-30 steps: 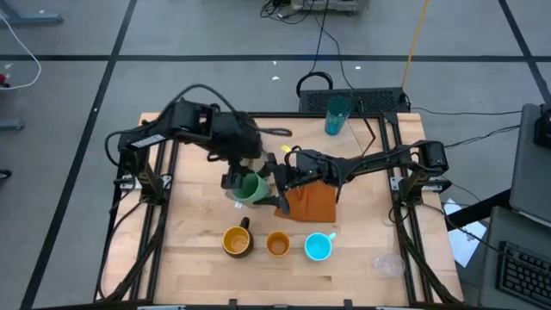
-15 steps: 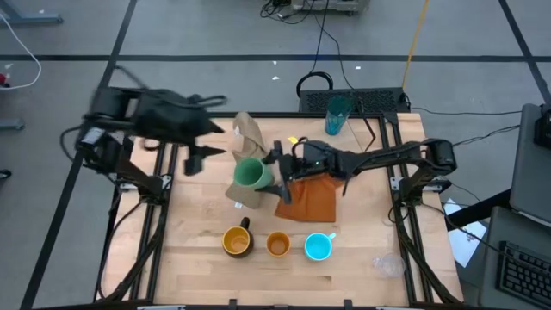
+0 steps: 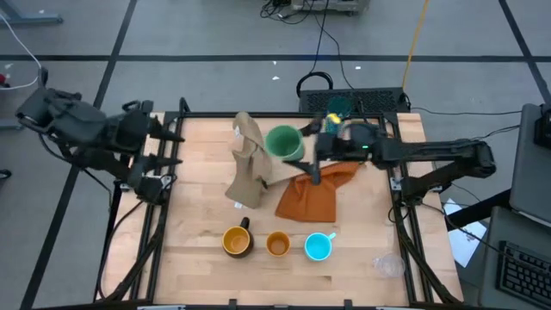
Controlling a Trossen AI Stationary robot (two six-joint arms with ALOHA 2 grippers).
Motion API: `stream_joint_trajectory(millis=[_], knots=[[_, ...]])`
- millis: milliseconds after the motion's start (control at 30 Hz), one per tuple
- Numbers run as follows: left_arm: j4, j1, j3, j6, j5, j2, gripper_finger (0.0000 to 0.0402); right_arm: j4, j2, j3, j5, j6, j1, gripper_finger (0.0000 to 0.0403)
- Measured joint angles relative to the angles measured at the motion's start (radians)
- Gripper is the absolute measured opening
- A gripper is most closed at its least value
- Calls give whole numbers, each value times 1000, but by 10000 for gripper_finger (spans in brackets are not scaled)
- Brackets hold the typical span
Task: Stack small to large cups/mugs on shelf
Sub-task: Put the green cup on the shelf
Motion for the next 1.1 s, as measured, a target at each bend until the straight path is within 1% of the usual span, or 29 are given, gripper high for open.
stream_joint_trajectory(millis=[133, 233, 300, 400, 500, 633, 767, 900, 1000, 1100], knots=[[0, -117, -73, -31, -74, -18, 241, -2, -114, -73, 84, -16, 0, 317], [-1, -197, -156, -52, -147, -32, 241, 0, -198, -153, 139, -17, 0, 317], [-1, -251, -211, -75, -205, -42, 241, 32, -249, -220, 173, -6, 0, 317], [0, -327, -277, -111, -282, -64, 241, 111, -311, -332, 182, 21, -1, 317], [0, -395, -315, -159, -358, -101, 241, 186, -362, -438, 186, 58, 0, 317], [0, -467, -359, -222, -429, -157, 241, 210, -418, -525, 231, 88, 0, 317], [0, -505, -422, -261, -479, -219, 241, 255, -428, -581, 235, 107, 0, 317], [-1, -517, -520, -308, -505, -272, 241, 324, -395, -641, 246, 116, 0, 317], [-2, -517, -584, -360, -505, -297, 241, 448, -361, -696, 314, 86, 0, 317], [-1, -517, -620, -413, -489, -310, 241, 596, -347, -760, 339, 45, -1, 317]])
